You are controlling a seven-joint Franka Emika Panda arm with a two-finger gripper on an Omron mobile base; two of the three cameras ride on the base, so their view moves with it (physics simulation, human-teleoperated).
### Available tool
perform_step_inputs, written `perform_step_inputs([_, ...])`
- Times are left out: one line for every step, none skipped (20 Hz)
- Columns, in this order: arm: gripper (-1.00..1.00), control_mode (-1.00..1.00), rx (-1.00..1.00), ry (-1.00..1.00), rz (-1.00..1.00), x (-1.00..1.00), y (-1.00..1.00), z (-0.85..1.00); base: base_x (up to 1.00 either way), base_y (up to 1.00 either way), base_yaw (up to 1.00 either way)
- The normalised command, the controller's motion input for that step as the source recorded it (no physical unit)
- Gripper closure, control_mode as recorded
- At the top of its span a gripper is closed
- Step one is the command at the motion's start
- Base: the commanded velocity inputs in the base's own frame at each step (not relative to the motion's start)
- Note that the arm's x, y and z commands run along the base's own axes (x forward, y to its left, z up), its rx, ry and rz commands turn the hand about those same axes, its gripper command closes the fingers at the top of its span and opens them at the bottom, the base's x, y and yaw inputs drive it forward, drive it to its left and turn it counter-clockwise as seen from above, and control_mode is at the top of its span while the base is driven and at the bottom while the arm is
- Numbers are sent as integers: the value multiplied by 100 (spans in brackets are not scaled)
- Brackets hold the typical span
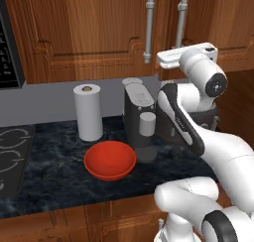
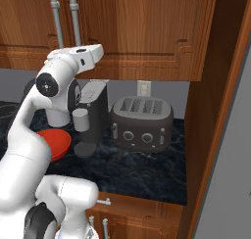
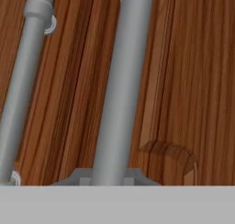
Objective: Open the cabinet. Pick the apple and tangerine from the cabinet and place them into the bowl. Then close the cabinet.
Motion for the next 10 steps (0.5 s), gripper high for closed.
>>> perform_step_inputs([100,-100,0,0,0,-79,-34,12,0,0,0])
perform_step_inputs([100,-100,0,0,0,-80,-34,14,0,0,0])
perform_step_inputs([100,-100,0,0,0,-82,-36,14,0,0,0])
perform_step_inputs([100,-100,0,0,0,-83,-37,15,0,0,0])
perform_step_inputs([100,-100,0,0,0,-81,-39,15,0,0,0])
perform_step_inputs([100,-100,0,0,0,-80,-40,15,0,0,0])
perform_step_inputs([100,-100,0,0,0,-82,-45,14,0,0,0])
perform_step_inputs([100,-100,0,0,-1,-84,-46,15,0,0,0])
perform_step_inputs([100,-100,0,0,-2,-85,-46,14,0,0,0])
perform_step_inputs([100,-100,0,0,-2,-85,-46,14,0,0,0])
